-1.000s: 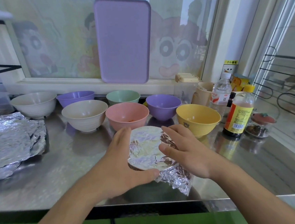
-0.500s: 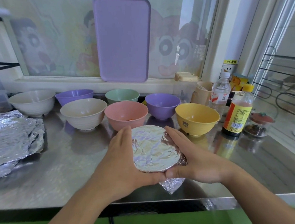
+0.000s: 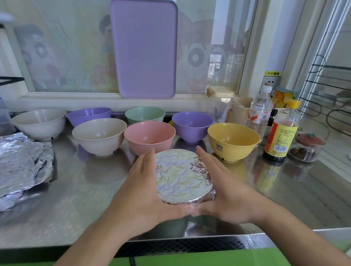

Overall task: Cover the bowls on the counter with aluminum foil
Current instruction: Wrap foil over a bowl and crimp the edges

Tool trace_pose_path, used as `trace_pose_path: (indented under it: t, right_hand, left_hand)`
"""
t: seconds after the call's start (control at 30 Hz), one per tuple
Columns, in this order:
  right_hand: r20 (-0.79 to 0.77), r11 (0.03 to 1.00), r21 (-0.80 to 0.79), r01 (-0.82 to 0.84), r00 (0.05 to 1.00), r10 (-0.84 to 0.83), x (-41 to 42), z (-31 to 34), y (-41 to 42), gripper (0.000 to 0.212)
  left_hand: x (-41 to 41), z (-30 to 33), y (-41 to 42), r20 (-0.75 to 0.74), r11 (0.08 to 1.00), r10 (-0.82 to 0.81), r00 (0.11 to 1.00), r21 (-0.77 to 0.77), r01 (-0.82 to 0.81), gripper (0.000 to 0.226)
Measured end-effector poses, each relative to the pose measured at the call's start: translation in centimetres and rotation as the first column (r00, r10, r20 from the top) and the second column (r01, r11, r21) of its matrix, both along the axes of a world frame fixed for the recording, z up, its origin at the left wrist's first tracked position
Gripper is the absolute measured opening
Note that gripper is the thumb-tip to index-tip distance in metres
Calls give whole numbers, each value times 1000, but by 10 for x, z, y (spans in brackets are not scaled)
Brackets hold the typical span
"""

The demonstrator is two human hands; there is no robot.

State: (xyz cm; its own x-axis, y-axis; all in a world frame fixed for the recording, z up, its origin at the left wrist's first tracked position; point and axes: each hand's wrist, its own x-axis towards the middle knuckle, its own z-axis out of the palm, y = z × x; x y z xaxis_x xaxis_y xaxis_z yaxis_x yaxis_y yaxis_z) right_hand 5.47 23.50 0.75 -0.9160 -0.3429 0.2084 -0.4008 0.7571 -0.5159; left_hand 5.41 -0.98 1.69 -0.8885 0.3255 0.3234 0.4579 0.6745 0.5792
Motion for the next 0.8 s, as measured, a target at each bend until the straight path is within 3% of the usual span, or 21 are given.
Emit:
trace_pose_path:
  t: [0.23, 0.33, 0.47, 0.57, 0.67, 0.8]
  right_hand:
    - [-71, 999, 29, 22, 997, -20, 5, -2, -3, 144]
    - [48, 1000, 6, -4, 999, 3, 6, 8, 3, 143]
    - [179, 985, -174, 6, 984, 25, 0, 24, 15, 115]
    - [241, 970, -243, 14, 969, 46, -7, 25, 12, 115]
    - [283, 965, -261, 8, 957, 69, -6, 19, 5, 111]
    - [187, 985, -172, 7, 982, 25, 1, 14, 2, 109]
  left_hand:
    - [-3, -2, -1, -8, 1000, 1, 1000, -23, -1, 131]
    - [-8, -1, -7, 63, 999, -23, 998, -26, 25, 146]
    - [-17, 0, -21, 183, 998, -68, 981, 6, 68, 153]
    - [-15, 2, -24, 210, 998, -55, 976, 31, 49, 143]
    - [-9, 1, -20, 217, 998, -45, 975, 63, 32, 112]
    - [-3, -7, -13, 190, 999, 19, 982, 26, -25, 107]
